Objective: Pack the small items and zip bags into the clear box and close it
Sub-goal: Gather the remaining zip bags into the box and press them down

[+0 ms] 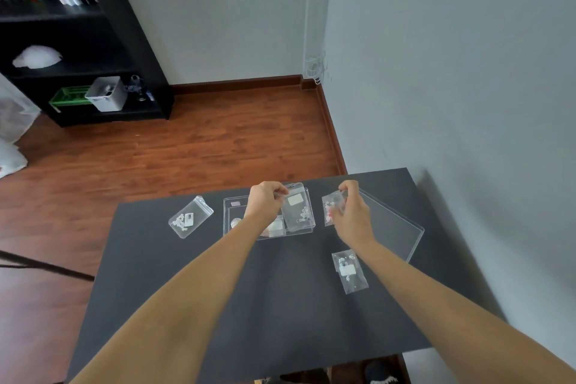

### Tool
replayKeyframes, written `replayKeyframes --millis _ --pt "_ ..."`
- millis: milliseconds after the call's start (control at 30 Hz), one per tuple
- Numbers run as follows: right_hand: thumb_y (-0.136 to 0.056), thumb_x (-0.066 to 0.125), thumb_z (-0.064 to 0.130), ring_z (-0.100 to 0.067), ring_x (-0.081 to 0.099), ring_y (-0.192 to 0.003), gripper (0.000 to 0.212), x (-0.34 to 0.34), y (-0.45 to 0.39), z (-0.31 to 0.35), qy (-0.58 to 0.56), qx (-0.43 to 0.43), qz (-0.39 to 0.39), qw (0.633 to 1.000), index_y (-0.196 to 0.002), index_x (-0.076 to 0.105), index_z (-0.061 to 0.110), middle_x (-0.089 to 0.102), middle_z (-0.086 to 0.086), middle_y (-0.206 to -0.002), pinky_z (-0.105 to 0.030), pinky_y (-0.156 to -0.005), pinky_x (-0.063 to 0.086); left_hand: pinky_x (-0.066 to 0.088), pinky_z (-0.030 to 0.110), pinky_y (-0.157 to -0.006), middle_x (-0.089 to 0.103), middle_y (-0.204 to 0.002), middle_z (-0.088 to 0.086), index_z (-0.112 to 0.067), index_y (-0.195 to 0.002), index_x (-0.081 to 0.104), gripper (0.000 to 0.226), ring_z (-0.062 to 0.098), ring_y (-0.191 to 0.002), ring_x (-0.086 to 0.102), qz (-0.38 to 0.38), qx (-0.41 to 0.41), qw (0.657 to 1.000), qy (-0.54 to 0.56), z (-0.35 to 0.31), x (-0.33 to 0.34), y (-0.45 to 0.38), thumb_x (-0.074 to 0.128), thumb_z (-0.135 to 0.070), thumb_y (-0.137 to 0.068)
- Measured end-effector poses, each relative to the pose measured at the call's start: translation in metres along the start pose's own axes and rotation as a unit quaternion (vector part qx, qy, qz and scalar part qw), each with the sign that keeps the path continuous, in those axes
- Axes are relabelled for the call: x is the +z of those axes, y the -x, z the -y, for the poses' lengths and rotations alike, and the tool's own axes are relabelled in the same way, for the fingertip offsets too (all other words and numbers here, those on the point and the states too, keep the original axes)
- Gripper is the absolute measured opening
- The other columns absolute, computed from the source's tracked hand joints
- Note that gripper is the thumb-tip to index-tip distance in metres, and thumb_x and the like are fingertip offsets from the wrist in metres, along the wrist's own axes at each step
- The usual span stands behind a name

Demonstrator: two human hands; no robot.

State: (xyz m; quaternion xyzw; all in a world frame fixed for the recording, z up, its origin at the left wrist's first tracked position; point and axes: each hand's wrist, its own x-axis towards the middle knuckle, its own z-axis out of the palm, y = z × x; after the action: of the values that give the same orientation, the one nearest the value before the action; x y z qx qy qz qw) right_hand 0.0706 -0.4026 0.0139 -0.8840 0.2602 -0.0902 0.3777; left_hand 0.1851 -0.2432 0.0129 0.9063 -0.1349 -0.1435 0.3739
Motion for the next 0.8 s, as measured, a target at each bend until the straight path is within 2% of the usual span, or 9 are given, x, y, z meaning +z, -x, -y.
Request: replayKeyframes --millis 100,167,267,333,433,600,800 --pt "-0.085 0.065 -0.001 -0.026 0.060 -0.090 0.045 -0.001 0.001 -0.006 0.000 0.004 0.006 1.000 -0.119 0.040 0.015 0.060 -0.011 -0.104 -0.039 -0.082 0.053 0.043 0.022 -0.062 0.073 -0.092 0.013 -0.009 -0.093 0.073 0.030 0.030 -0.072 0.066 0.003 0.006 0.999 -0.032 0.003 0.007 -0.006 0.048 0.006 -0.086" --pt "-0.085 0.066 -0.002 -0.027 0.059 -0.090 0.046 -0.001 0.001 -0.008 -0.004 0.006 0.010 1.000 -0.120 0.040 0.014 0.059 -0.011 -0.107 -0.038 -0.082 0.051 0.045 0.025 -0.066 0.073 -0.098 0.010 -0.013 -0.096 0.072 0.031 0.027 -0.077 0.062 0.013 0.010 0.998 -0.052 0.008 0.012 -0.009 0.048 0.004 -0.085" --pt "-0.086 0.064 -0.001 -0.028 0.059 -0.090 0.041 -0.002 0.002 -0.011 -0.008 0.013 0.017 1.000 -0.116 0.040 0.014 0.060 -0.012 -0.105 -0.040 -0.081 0.052 0.049 0.032 -0.084 0.068 -0.110 0.004 -0.019 -0.104 0.069 0.026 0.022 -0.098 0.059 0.047 0.026 0.994 -0.095 0.015 0.019 -0.013 0.063 -0.009 -0.081" --pt "-0.087 0.061 -0.002 -0.029 0.058 -0.086 0.035 -0.001 0.002 -0.012 -0.006 0.014 0.017 1.000 -0.110 0.040 0.013 0.059 -0.012 -0.100 -0.039 -0.076 0.050 0.048 0.034 -0.090 0.063 -0.116 0.001 -0.023 -0.110 0.067 0.036 0.020 -0.102 0.056 0.073 0.027 0.991 -0.109 0.019 0.022 -0.013 0.073 -0.020 -0.075" --pt "-0.087 0.055 -0.003 -0.027 0.053 -0.078 0.027 0.000 0.002 -0.013 -0.008 0.017 0.007 1.000 -0.102 0.038 0.013 0.056 -0.012 -0.093 -0.037 -0.069 0.045 0.040 0.038 -0.097 0.065 -0.120 -0.005 -0.023 -0.116 0.065 0.046 0.020 -0.115 0.047 0.080 0.070 0.979 -0.175 0.023 0.027 -0.012 0.076 -0.030 -0.071" --pt "-0.089 0.054 -0.001 -0.027 0.053 -0.078 0.025 0.001 0.002 -0.014 -0.017 0.017 0.005 1.000 -0.098 0.036 0.012 0.054 -0.011 -0.095 -0.043 -0.070 0.048 0.030 0.033 -0.094 0.063 -0.124 -0.011 -0.026 -0.120 0.063 0.046 0.019 -0.115 0.043 0.057 0.092 0.970 -0.216 0.026 0.036 -0.009 0.073 -0.031 -0.076" --pt "-0.086 0.056 -0.004 -0.022 0.052 -0.078 0.022 0.003 0.003 -0.017 -0.009 -0.005 -0.001 1.000 -0.095 0.046 0.013 0.058 -0.011 -0.093 -0.037 -0.071 0.049 0.027 0.032 -0.094 0.064 -0.124 -0.012 -0.026 -0.123 0.062 0.044 0.019 -0.113 0.044 0.019 0.115 0.959 -0.256 0.024 0.045 -0.011 0.073 -0.030 -0.080"
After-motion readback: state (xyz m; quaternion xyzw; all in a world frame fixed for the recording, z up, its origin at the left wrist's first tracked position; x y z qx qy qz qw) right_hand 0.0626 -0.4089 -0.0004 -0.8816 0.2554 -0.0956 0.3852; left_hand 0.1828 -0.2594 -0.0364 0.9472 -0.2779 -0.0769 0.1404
